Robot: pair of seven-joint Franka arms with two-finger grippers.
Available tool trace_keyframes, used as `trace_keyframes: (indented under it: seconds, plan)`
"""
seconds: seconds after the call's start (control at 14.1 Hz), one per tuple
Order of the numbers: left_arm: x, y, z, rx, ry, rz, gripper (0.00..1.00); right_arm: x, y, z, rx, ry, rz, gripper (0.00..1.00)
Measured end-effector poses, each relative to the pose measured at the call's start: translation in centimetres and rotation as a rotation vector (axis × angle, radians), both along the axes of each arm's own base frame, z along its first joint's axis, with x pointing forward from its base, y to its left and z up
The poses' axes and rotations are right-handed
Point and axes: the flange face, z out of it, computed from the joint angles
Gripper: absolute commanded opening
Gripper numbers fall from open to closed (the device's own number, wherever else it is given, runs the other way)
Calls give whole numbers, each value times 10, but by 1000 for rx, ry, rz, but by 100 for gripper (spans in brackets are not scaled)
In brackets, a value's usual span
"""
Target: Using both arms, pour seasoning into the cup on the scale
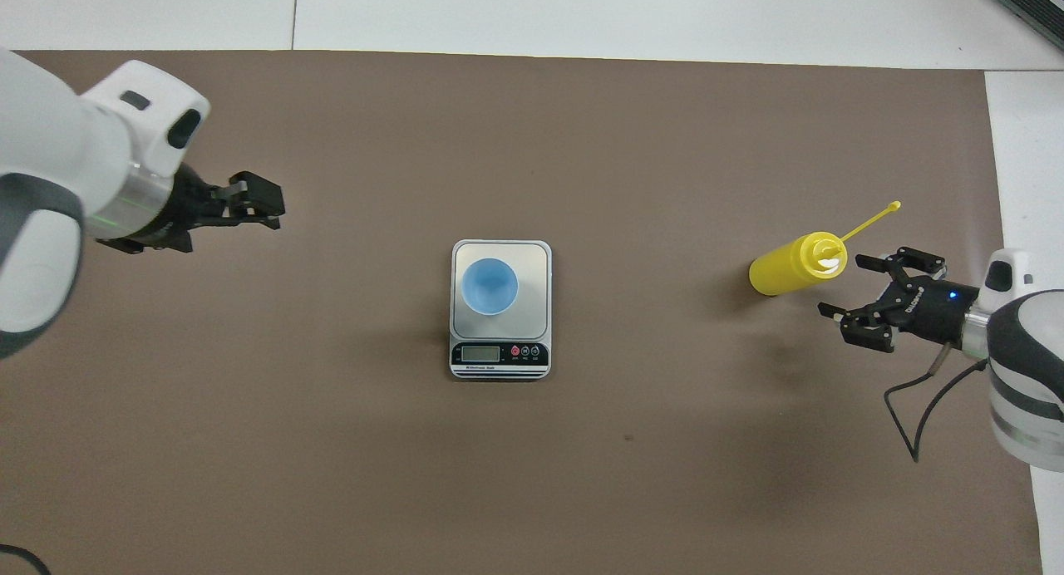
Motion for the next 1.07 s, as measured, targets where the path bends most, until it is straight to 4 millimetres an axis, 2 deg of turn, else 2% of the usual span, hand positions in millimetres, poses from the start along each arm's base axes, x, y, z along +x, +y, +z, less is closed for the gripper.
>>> trace_keyframes:
  seconds: [0.07, 0.14, 0.28, 0.5, 0.71, 1.07]
  plan:
    - [1, 22, 8, 2, 9, -20, 100, 0, 0, 8, -4, 9, -15, 100]
    - [1, 35, 13, 4, 13, -38, 100, -1, 1, 16, -15, 27, -30, 100]
    - [0, 49, 21, 5, 7, -73, 100, -2, 5, 33, -39, 82, -67, 100]
    - [-4, 62, 27, 6, 1, -108, 100, -5, 17, 70, -115, 170, -146, 100]
    - [-4, 75, 24, 6, 9, -133, 100, -4, 43, 109, -172, 258, -229, 100]
    - [-9, 76, 15, 6, 31, -139, 100, 9, 79, 170, -226, 386, -438, 100]
